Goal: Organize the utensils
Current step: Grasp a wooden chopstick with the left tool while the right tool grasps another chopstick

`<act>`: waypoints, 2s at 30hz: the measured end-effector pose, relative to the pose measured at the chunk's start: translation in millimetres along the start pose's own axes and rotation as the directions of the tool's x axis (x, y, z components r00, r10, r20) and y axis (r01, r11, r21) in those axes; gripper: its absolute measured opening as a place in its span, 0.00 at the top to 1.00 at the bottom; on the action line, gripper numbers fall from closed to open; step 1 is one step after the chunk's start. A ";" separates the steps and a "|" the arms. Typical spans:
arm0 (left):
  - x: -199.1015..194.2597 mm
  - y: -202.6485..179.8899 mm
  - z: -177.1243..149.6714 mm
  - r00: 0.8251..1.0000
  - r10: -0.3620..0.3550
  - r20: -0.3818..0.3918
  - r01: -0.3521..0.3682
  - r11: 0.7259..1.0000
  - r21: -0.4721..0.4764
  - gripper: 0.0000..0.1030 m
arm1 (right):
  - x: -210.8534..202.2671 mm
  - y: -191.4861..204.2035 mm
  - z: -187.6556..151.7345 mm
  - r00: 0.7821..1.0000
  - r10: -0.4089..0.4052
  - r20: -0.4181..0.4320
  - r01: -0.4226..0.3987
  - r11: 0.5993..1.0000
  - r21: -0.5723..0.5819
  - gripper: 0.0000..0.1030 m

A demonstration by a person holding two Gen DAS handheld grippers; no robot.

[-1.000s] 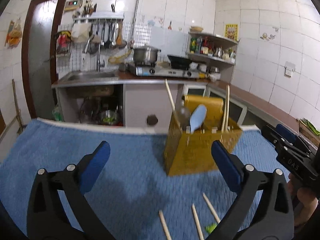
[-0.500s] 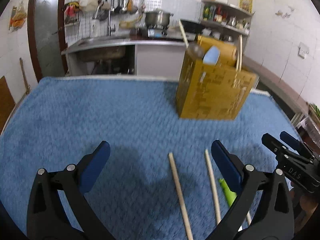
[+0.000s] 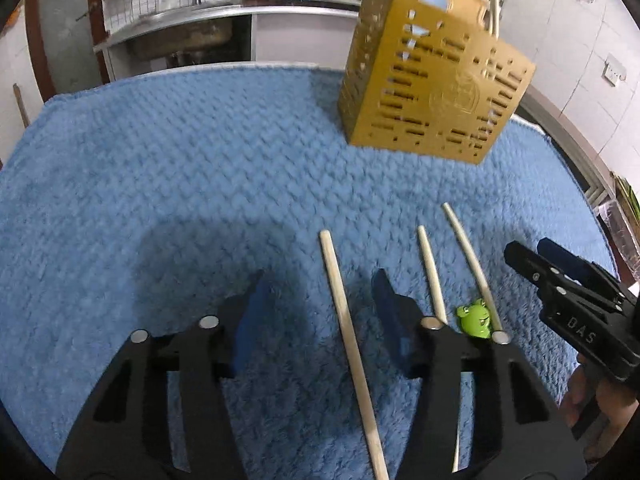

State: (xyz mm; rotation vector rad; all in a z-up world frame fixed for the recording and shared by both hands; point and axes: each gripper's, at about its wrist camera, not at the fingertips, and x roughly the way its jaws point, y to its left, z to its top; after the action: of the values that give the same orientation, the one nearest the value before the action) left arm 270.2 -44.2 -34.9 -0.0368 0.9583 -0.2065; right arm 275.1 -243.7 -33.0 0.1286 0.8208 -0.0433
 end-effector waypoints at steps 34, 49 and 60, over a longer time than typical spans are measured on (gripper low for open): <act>3.2 9.9 7.8 0.999 -0.015 -0.032 0.019 0.993 0.113 0.93 | 20.6 63.7 13.1 0.995 0.035 -0.098 -0.050 0.987 -0.155 0.76; 7.4 1.7 17.9 0.998 0.007 -0.066 -0.001 0.996 0.089 0.93 | 14.7 38.0 26.2 0.986 0.090 -0.143 -0.102 0.992 -0.078 0.96; 10.3 -5.4 19.4 0.993 0.031 -0.116 -0.017 0.993 0.118 0.93 | 20.9 11.9 27.3 0.982 0.059 -0.181 -0.070 0.996 -0.059 0.95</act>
State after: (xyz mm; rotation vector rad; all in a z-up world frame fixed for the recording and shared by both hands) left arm 290.9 -52.6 -31.4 0.0954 1.0619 -0.2442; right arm 310.2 -235.3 -28.8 0.0984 0.9963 0.0571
